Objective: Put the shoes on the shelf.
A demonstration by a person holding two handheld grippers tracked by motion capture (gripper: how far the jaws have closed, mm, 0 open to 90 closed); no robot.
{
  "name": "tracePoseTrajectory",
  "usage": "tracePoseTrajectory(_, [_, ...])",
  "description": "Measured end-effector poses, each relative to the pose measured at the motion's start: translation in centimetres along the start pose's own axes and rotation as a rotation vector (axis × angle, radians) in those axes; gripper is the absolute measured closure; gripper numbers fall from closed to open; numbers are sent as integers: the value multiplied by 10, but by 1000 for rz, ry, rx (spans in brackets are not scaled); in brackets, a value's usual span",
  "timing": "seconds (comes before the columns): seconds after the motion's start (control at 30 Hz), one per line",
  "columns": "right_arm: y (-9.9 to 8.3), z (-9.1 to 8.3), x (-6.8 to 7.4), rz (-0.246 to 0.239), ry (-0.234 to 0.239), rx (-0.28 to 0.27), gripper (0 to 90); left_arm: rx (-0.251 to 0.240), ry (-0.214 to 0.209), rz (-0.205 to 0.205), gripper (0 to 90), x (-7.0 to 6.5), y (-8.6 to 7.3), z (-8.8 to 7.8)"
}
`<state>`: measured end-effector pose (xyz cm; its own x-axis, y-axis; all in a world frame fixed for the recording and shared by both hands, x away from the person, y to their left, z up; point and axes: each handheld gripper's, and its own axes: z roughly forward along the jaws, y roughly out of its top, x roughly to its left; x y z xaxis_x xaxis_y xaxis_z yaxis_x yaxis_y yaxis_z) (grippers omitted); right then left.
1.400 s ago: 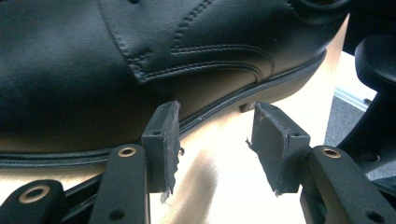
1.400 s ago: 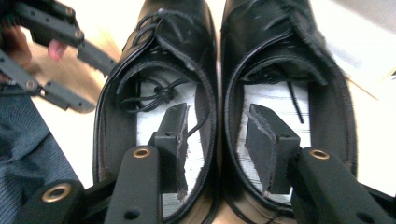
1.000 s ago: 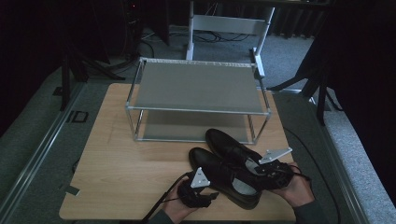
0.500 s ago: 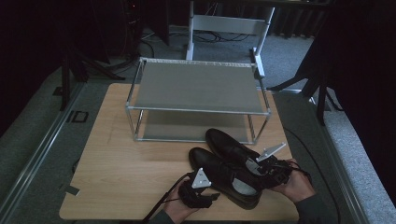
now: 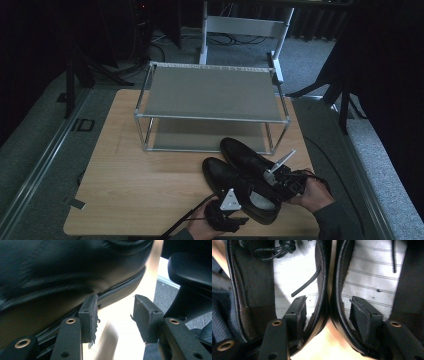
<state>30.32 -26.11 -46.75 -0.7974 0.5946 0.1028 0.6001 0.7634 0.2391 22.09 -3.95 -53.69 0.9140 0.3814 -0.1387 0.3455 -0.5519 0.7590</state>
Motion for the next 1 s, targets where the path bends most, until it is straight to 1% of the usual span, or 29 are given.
tracePoseTrajectory(0.03, [1,1,0,0,-1,9,487,5,9,8,557,-1,1,2])
tracePoseTrajectory(0.07, [1,2,0,3,-3,19,490,4,10,8,559,-1,2,2])
tracePoseTrajectory(0.1, [2,3,0,1,-8,29,498,1,8,0,568,0,1,2])
tracePoseTrajectory(0.17, [3,3,-1,6,0,38,522,-6,0,-8,581,2,1,1])
tracePoseTrajectory(0.23, [4,5,-1,9,-4,46,548,-15,5,-14,582,2,2,1])
tracePoseTrajectory(0.27, [5,6,0,7,-17,53,573,-24,8,-21,582,2,2,1])
tracePoseTrajectory(0.37, [6,12,0,5,-31,74,660,-33,7,-30,581,4,2,0])
tracePoseTrajectory(0.47, [6,12,-1,16,-19,74,716,-28,15,-27,579,4,2,1])
tracePoseTrajectory(0.5, [6,13,-1,20,-12,70,737,-19,21,-27,578,4,2,2])
tracePoseTrajectory(0.53, [5,13,-1,29,-7,63,752,-25,23,-29,578,4,2,3])
tracePoseTrajectory(0.67, [3,13,4,52,-48,53,779,-27,28,-35,575,5,2,2])
tracePoseTrajectory(0.8, [0,12,5,61,-52,13,793,-29,32,-39,575,7,2,1])
tracePoseTrajectory(0.87, [0,12,6,64,-57,3,796,-31,36,-41,575,7,2,1])
tracePoseTrajectory(0.93, [-1,12,6,69,-48,-13,795,-39,39,-51,575,9,3,0])
tracePoseTrajectory(1.0, [-2,11,5,73,-38,-29,795,-44,31,-69,576,10,3,0])
